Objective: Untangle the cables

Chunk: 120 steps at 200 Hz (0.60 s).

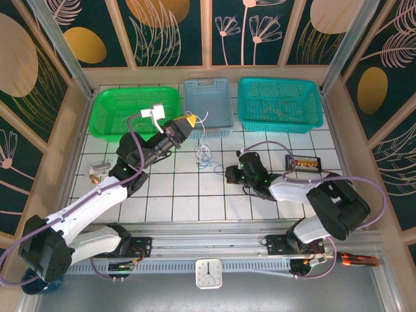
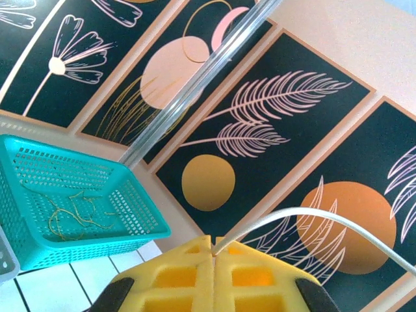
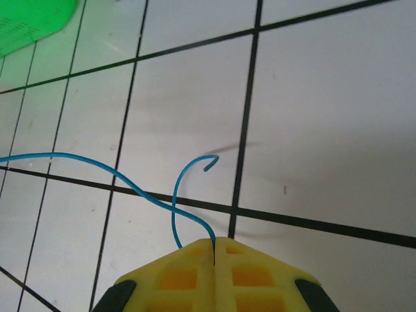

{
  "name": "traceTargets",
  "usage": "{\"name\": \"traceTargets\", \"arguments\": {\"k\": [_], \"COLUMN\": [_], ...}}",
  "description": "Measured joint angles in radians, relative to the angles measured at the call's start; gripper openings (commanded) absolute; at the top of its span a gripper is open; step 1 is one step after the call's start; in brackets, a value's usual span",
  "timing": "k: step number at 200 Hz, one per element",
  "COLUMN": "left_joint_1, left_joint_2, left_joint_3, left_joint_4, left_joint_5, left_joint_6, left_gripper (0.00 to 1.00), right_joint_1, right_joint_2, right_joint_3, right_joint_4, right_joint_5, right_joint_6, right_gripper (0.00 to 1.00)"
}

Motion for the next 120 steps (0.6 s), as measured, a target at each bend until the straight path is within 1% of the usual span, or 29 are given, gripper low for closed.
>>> {"name": "traceTargets", "arguments": {"k": [15,37,84,100,120], "left_joint_1": [0.000,0.000,0.000,0.000,0.000], "left_joint_2": [0.000,0.000,0.000,0.003,0.010], "left_joint_3": [0.000,0.000,0.000,0.000,0.000], "left_joint_4": [0.000,-0.001,-0.001,-0.001,-0.001], "left_joint_5": [0.000,0.000,0.002,0.004,0.004], "left_joint_6": [0.000,0.000,-0.001,-0.005,-0.012], "left_gripper": [0.00,0.00,0.00,0.00,0.00], "right_joint_1": [0.000,0.000,0.000,0.000,0.001], "right_joint_2": [-0.029,-0.116,-0.313,-0.346,-0.349], "right_joint_3": [0.002,0.006,0.063,0.096,0.150], "right_joint_4": [-0.009,-0.043,-0.100,-0.106,-0.104], "right_joint_5": [-0.010,-0.011,0.003,0.004,0.000], "right_joint_6": [-0.013,-0.027,-0.071,-0.095,-0.124], "right_gripper": [0.44,0.51,0.59,0.61,0.63]}}
